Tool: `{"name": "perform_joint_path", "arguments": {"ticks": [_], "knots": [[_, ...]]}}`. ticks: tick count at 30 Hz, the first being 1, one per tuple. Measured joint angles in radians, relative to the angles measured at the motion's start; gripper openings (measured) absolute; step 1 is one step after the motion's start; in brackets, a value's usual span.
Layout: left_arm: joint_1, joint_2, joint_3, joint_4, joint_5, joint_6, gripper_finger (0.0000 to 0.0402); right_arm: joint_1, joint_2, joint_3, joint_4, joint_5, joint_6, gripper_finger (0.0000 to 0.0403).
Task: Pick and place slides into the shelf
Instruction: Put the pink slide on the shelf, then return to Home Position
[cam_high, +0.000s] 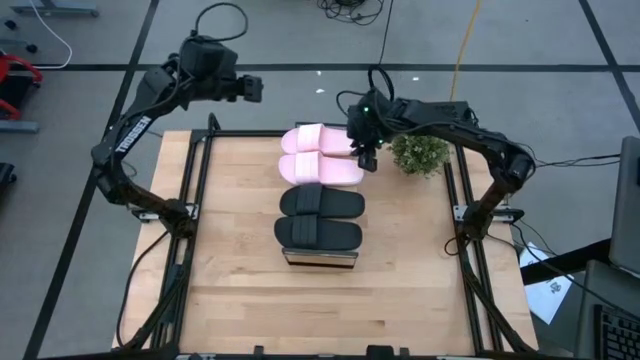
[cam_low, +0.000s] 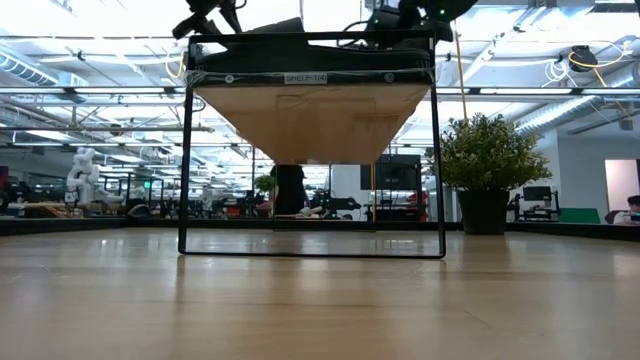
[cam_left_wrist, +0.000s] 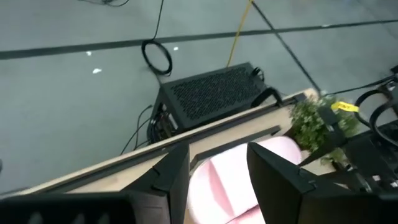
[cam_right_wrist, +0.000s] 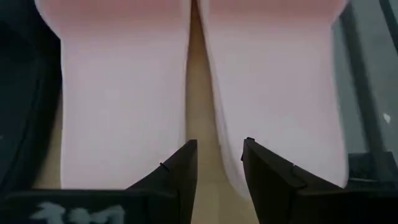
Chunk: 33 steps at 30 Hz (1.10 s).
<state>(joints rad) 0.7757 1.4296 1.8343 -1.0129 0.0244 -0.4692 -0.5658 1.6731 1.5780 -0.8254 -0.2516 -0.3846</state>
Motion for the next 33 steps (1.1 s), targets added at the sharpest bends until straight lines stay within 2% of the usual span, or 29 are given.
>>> {"name": "perform_joint_path", "arguments": {"ticks": [5, 19, 22, 33], "knots": [[0.0, 0.001, 0.0, -0.053, -0.01, 0.004, 0.0154, -0.003, 0.011, -0.001, -0.029, 0.049, 0.001, 0.0116], [0.0, 0.001, 0.0, -0.072, -0.034, 0.045, 0.0154, -0.003, 0.01, -0.045, -0.01, 0.051, 0.024, 0.0116], [0.0, 0.001, 0.0, -0.078, -0.034, 0.045, 0.0154, -0.003, 0.008, -0.052, -0.011, 0.1, 0.024, 0.0116], [0.0, 0.001, 0.0, -0.092, -0.033, 0.047, 0.0154, -0.002, -0.088, -0.024, 0.009, 0.13, 0.013, 0.0116]]}}
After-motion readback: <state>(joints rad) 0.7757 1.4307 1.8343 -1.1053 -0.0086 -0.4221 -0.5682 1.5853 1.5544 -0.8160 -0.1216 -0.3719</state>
